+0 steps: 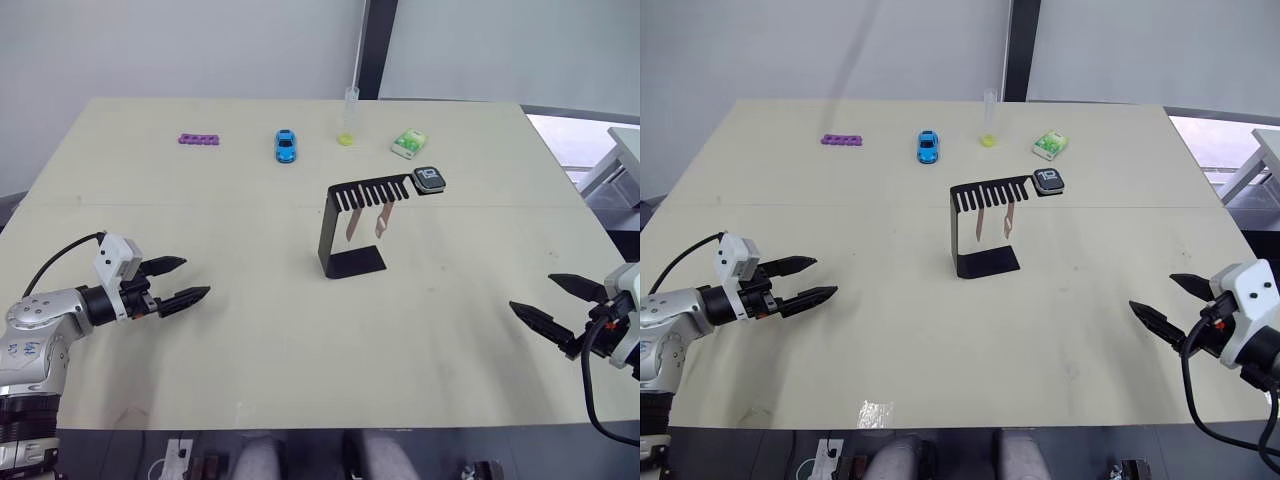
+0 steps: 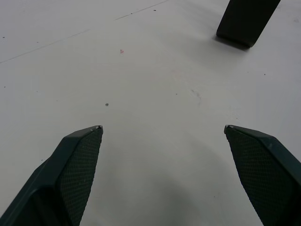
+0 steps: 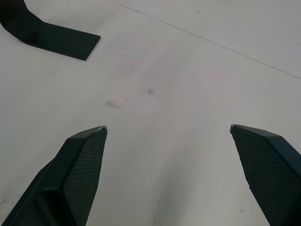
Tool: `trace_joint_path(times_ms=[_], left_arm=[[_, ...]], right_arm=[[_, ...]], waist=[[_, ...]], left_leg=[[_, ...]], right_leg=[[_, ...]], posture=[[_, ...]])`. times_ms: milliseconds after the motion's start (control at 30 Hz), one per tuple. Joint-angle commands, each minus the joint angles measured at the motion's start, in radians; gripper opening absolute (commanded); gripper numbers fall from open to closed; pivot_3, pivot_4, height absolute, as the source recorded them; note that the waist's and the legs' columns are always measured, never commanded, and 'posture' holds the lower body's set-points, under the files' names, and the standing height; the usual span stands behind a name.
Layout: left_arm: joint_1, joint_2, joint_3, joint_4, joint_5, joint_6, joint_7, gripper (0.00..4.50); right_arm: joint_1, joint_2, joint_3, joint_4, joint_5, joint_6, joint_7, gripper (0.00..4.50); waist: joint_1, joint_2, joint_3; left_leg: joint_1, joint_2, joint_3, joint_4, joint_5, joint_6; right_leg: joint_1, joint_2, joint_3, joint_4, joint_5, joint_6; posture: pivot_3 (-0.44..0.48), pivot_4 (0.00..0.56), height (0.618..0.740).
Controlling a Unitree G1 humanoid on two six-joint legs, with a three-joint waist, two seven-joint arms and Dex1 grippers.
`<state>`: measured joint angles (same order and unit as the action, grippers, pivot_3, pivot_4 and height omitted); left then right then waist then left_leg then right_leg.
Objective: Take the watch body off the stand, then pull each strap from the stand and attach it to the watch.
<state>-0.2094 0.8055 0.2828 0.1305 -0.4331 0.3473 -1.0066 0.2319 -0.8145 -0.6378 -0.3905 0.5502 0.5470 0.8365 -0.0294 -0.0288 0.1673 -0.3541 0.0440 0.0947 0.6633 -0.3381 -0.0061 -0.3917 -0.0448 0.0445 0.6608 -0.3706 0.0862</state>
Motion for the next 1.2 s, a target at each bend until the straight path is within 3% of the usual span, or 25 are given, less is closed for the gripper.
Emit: trace_joint_path(times_ms=[33, 433, 567, 700, 800, 967, 1200], left_arm=[[0.003, 0.011, 0.018, -0.034, -0.012, -0.013, -0.01, 4.47], [-0.014, -0.01, -0.036, -0.08, -0.006, -0.026, -0.003, 4.47], [-0.053, -0.071, -0.052, -0.234, -0.115, 0.115, 0.037, 4.47], [-0.091, -0.075, -0.09, -0.303, -0.149, 0.157, 0.001, 4.47], [-0.203, -0.06, -0.093, -0.315, -0.232, 0.229, -0.046, 4.47], [-0.406, -0.074, -0.133, -0.257, -0.22, 0.215, -0.081, 4.47], [-0.608, -0.171, -0.202, -0.177, -0.185, 0.204, -0.039, 4.47]], right_arm=[[-0.015, -0.008, -0.01, 0.0, -0.004, -0.019, -0.007, 4.5], [-0.017, 0.03, 0.023, -0.048, -0.07, -0.05, -0.078, 4.5], [-0.047, 0.043, 0.036, -0.085, -0.057, 0.015, -0.143, 4.5], [-0.128, 0.082, 0.017, -0.183, 0.044, 0.152, -0.26, 4.5], [-0.181, 0.102, 0.037, -0.295, 0.109, 0.252, -0.353, 4.5], [-0.425, 0.158, 0.081, -0.408, 0.261, 0.453, -0.616, 4.5], [-0.77, 0.239, 0.156, -0.408, 0.441, 0.669, -0.923, 4.5]], waist=[[0.0, 0.0, 0.0], [-0.001, 0.0, 0.0], [0.0, 0.0, 0.0], [-0.003, 0.0, 0.0], [-0.002, 0.001, 0.001], [-0.004, 0.001, 0.001], [-0.002, 0.002, 0.001]], left_leg=[[0.0, 0.0, 0.0, 0.0, 0.0, 0.0], [0.0, 0.0, 0.0, 0.0, 0.0, 0.0], [0.0, 0.0, 0.0, 0.001, 0.0, 0.0], [0.0, 0.0, -0.001, 0.001, 0.001, -0.002], [0.0, 0.001, -0.001, 0.001, 0.002, -0.003], [-0.001, 0.0, -0.001, 0.001, 0.002, -0.003], [-0.006, 0.001, -0.002, 0.003, 0.002, -0.003]], right_leg=[[0.0, 0.0, 0.0, 0.0, 0.0, 0.0], [0.0, 0.0, 0.0, 0.0, 0.0, 0.0], [0.0, 0.0, 0.0, 0.001, 0.0, 0.0], [0.0, 0.001, 0.0, 0.001, 0.0, 0.0], [-0.001, 0.002, 0.0, 0.002, 0.0, 0.0], [-0.001, 0.002, 0.0, 0.002, 0.0, 0.0], [-0.006, 0.002, -0.001, 0.002, 0.0, 0.0]], posture=[[0.0, 0.15, 0.74], [0.0, 0.15, 0.74], [0.0, 0.15, 0.74], [0.0, 0.15, 0.74], [0.0, 0.15, 0.74], [0.0, 0.15, 0.74], [0.0, 0.15, 0.74]])
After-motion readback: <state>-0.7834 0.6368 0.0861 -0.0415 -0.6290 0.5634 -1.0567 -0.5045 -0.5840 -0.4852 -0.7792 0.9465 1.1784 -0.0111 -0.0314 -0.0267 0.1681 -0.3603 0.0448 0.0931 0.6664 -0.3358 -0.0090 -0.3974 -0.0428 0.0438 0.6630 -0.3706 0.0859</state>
